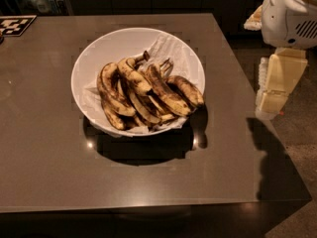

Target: Pick banana from white bowl

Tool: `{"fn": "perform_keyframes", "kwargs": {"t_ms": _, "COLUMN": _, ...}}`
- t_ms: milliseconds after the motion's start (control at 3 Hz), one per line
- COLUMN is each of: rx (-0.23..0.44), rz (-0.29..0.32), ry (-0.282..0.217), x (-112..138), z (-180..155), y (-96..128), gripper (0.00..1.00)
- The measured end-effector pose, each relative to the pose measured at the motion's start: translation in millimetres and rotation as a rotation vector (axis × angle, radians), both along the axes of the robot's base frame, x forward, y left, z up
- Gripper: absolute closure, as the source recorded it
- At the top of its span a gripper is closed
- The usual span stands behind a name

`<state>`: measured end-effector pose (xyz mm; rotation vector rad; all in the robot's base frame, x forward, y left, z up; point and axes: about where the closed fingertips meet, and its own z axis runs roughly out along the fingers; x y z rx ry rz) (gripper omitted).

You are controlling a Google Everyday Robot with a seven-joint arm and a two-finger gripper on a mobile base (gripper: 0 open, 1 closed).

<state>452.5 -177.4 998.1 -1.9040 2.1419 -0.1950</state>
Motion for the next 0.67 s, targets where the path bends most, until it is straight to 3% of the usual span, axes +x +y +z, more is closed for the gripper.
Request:
{"fn": "perform_keyframes", "kwargs": {"t_ms": 333, "rx": 0.019, "rz": -0.003, "ry": -0.007, "x": 4, "z": -5, "y": 14, "gripper": 0.0}}
{"fn": "perform_keyframes", "kwargs": {"t_ms": 667, "rx": -0.016, "rz": 0.011, "ry": 0.003, "x": 3, "z": -10, "y": 46, "gripper": 0.0}}
